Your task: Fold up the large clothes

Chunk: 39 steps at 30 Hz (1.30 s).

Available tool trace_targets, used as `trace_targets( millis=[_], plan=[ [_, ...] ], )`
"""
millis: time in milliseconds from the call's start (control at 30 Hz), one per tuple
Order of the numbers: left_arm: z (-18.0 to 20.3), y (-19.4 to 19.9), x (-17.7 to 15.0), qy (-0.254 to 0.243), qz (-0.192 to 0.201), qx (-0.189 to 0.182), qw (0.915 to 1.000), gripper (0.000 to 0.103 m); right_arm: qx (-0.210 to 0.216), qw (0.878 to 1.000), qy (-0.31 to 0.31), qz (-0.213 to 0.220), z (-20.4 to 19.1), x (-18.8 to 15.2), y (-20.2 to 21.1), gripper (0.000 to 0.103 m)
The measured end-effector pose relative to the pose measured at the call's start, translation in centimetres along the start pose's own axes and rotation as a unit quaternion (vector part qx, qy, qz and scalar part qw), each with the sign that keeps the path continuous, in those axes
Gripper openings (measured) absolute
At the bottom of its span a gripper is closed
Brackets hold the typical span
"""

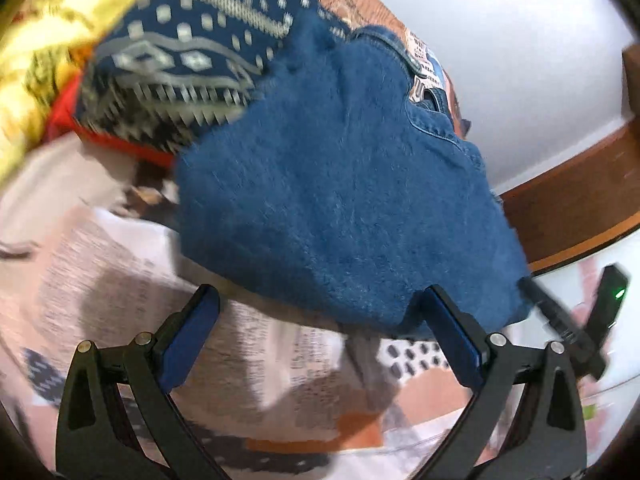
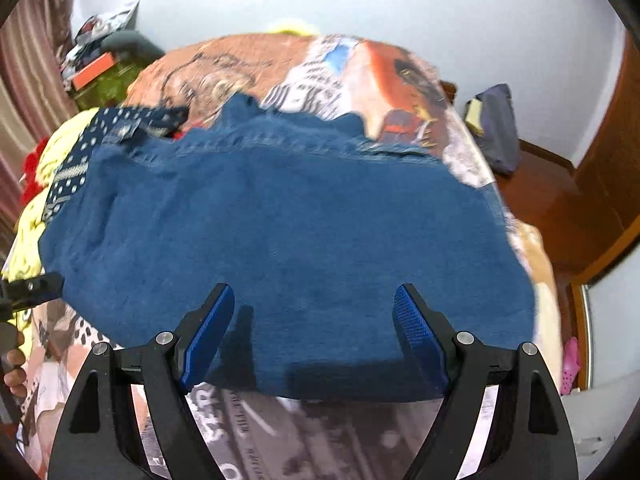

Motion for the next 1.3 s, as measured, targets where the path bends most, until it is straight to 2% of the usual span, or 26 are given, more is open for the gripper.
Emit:
trace_targets(
  millis=[67,233,300,333,400,467,567,633,767,800,833,900,933,967,1000,1167,1300],
  plan=[
    [0.1,-0.5,0.5,0.009,0.005,-0.012,0.9999,0.102,0.003,1.0,0.008,-0.014,-0.7,-0.6,-1.0,0.08],
    [0.9,-1.5,2.3,0.022,0.018,-0.029,0.9992,0.099,0.005,1.0,-0.001,-0.007,-0.4,-0.7,-1.4,0.081],
    [1.8,-1.1,2.2,0.027,0.019,-0.038,0.9987,0.086,0.015,1.0,-0.012,-0.009,-0.1,-0.7,-1.4,0.081],
    [2.6,-0.8,2.1,0.024,0.013,-0.055,0.9981,0.075,0.018,1.0,-0.016,-0.009,-0.1,-0.7,-1.4,0.081],
    [3.7,0.2,2.2,0.007,0.034,-0.054,0.9979,0.075,0.017,1.0,-0.016,-0.008,-0.2,-0.8,-1.4,0.081],
    [5.4,1.9,2.1,-0.025,0.071,-0.062,0.9952,0.07,0.013,1.0,-0.014,-0.007,-0.3,-0.8,-1.4,0.081],
    [6.7,2.6,2.4,-0.044,0.093,-0.073,0.992,0.07,0.01,1.0,-0.012,-0.006,-0.5,-0.8,-1.3,0.081],
    [6.3,1.5,3.2,-0.031,0.089,-0.066,0.9934,0.07,0.012,1.0,-0.013,-0.006,-0.4,-0.8,-1.3,0.081],
    [3.9,-1.3,5.2,0.03,0.067,-0.064,0.9952,0.068,0.01,1.0,-0.012,-0.006,-0.4,-0.8,-1.3,0.081],
    [3.7,-1.8,5.4,0.038,0.066,-0.066,0.9949,0.064,0.01,1.0,-0.012,-0.007,-0.4,-0.8,-1.3,0.081],
    [3.4,-2.3,5.8,0.048,0.063,-0.062,0.9949,0.055,0.01,1.0,-0.011,-0.008,-0.4,-0.8,-1.3,0.081],
    [3.7,-2.1,6.2,0.055,0.066,-0.058,0.9947,0.05,0.011,1.0,-0.012,-0.011,-0.4,-0.8,-1.3,0.081],
    [3.7,-1.8,6.2,0.055,0.069,-0.057,0.9945,0.042,0.011,1.0,-0.013,-0.014,-0.4,-0.8,-1.4,0.081],
    [4.3,-1.1,6.2,0.045,0.077,-0.048,0.9949,0.035,0.011,1.0,-0.013,-0.016,-0.4,-0.8,-1.3,0.081],
    [4.7,-0.1,6.1,0.031,0.084,-0.04,0.9952,0.032,0.011,1.0,-0.014,-0.022,-0.4,-0.7,-1.3,0.081],
    [9.8,4.3,5.7,-0.052,0.129,-0.023,0.99,0.028,0.013,0.999,-0.022,-0.026,-0.7,0.2,-0.5,0.081],
    [14.1,7.9,6.0,-0.086,0.163,-0.052,0.9815,0.027,0.016,1.0,-0.017,-0.007,-1.6,2.2,1.1,0.081]
  ],
)
Point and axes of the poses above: each gripper's, at about its wrist camera, not at the fingertips, and y roughly against the way its jaws point, z to its right, x to its top, the point moved 9 cm from there along -y, roughly the way its jaws point, and after that the axes turned 13 degrees about y, right-handed, at the moved point
